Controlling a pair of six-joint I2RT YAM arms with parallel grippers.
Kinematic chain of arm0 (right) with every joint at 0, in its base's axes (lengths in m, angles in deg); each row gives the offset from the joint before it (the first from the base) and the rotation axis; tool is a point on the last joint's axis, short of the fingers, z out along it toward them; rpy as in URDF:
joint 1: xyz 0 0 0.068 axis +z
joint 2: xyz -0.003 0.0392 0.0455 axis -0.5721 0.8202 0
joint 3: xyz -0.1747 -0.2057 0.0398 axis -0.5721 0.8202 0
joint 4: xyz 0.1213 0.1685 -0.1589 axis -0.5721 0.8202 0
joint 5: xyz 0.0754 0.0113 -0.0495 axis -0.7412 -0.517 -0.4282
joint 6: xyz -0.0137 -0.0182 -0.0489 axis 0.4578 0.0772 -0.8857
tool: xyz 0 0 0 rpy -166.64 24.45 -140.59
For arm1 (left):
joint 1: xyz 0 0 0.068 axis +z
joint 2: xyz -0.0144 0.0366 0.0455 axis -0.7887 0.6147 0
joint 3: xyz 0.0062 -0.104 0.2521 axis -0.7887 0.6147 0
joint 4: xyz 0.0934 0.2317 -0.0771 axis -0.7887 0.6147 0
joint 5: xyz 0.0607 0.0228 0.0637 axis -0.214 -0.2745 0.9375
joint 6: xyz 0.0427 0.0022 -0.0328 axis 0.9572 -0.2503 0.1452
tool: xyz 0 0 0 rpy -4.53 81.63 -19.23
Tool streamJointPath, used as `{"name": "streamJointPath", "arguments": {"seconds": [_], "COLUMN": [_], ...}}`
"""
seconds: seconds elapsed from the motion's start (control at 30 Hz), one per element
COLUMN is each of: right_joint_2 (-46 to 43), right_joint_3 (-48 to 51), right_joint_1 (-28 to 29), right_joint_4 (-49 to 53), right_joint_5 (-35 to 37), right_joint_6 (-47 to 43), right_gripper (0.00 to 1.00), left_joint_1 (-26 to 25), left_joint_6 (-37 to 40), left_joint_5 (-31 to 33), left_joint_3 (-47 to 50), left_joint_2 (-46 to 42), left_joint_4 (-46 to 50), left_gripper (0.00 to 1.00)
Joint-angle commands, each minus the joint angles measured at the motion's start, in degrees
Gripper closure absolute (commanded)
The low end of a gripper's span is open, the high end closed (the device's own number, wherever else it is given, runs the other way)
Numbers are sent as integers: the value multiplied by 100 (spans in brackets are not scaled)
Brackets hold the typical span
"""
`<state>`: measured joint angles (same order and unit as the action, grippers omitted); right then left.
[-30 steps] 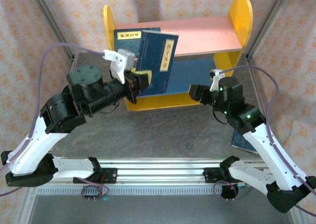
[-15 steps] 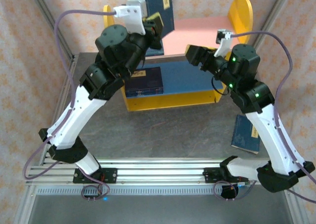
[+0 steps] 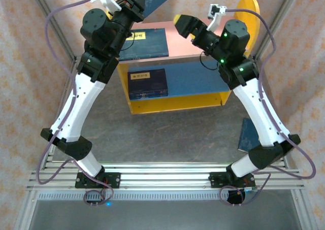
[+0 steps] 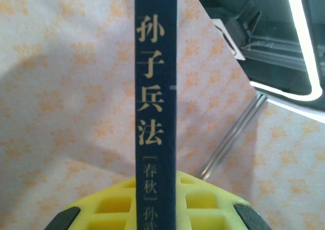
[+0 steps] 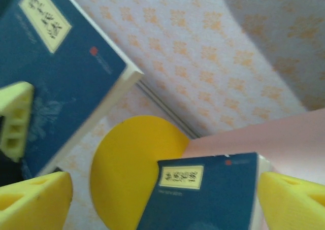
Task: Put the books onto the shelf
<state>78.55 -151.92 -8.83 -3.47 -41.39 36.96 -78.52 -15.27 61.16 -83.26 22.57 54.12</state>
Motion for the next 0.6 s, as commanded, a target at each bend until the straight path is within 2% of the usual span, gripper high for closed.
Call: {"name": "streamJointPath", "arguments": {"seconds": [0.0, 0.13, 0.33, 0.47, 0.57], "right_joint_2": [229, 555, 923, 1128, 1300], "right_joint_3": [-306, -531, -761, -996, -1217], "right_joint_1": [-22, -14, 8, 65, 105], "right_joint_4": [-829, -1150, -1459, -1490, -1513], "right_joint_5": [-456, -657, -855, -929, -989], "right_joint_6": [569, 869, 1208, 1286, 1358], "right_gripper": [4, 1, 2, 8, 18], "left_joint_1": [83, 88, 84, 88, 83], "left_joint_6": [-769, -899, -1075, -1149, -1240], "left_joint_5": [-631, -716, -732, -767, -802], "left_joint_3": [280, 463, 785, 866, 1011], "left_joint_2": [58, 83, 18, 29, 8], "left_joint_4": [-1183, -1496, -1864, -1953, -2113], "left_gripper": [100, 100, 100, 100, 100]}}
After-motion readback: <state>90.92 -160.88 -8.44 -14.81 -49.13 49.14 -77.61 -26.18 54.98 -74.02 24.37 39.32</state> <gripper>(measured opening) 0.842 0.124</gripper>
